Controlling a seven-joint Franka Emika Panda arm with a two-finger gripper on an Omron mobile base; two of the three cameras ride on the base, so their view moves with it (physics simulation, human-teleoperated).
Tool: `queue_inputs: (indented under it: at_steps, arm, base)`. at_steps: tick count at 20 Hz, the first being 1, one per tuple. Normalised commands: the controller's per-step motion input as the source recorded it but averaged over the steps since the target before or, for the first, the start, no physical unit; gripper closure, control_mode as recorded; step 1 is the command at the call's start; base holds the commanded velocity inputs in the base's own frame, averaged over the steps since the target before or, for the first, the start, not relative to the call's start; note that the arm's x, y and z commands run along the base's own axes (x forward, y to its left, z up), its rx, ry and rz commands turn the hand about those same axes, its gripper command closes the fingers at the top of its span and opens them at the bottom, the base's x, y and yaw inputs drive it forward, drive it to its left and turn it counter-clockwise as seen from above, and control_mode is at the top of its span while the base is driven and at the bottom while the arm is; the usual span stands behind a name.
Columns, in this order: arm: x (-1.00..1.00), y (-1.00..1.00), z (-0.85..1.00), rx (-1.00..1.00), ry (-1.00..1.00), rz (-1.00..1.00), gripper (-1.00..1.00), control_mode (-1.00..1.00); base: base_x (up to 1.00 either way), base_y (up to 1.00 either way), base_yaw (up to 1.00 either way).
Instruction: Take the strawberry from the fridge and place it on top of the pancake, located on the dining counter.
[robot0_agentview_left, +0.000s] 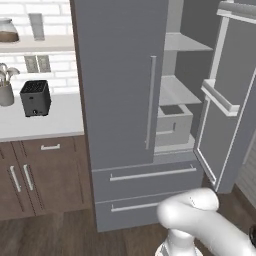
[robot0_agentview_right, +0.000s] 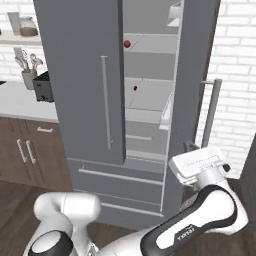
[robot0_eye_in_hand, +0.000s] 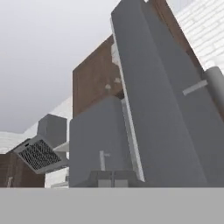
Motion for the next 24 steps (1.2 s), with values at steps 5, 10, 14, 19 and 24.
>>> queue_inputs:
  at_steps: [5, 10, 14, 19, 24]
  arm:
    - [-0.55, 1.0, 0.43, -0.11, -0.17, -0.19, 1.0, -1.0]
    - [-0.08, 1.0, 0.35, -0.18, 0.0, -0.21, 1.0, -1.0]
    - [0.0, 1.0, 0.43, -0.25, 0.14, -0.21, 1.0, -1.0]
    - [0.0, 1.0, 0.48, -0.29, 0.36, -0.19, 1.0, -1.0]
    - [0.13, 0.85, 0.25, -0.04, 0.57, -0.16, 1.0, -1.0]
  base:
    - [0.0, 0.0, 0.0]
    - [0.0, 0.0, 0.0]
    - [0.0, 0.0, 0.0]
    - [0.0, 0.0, 0.0]
    - [0.0, 0.0, 0.0]
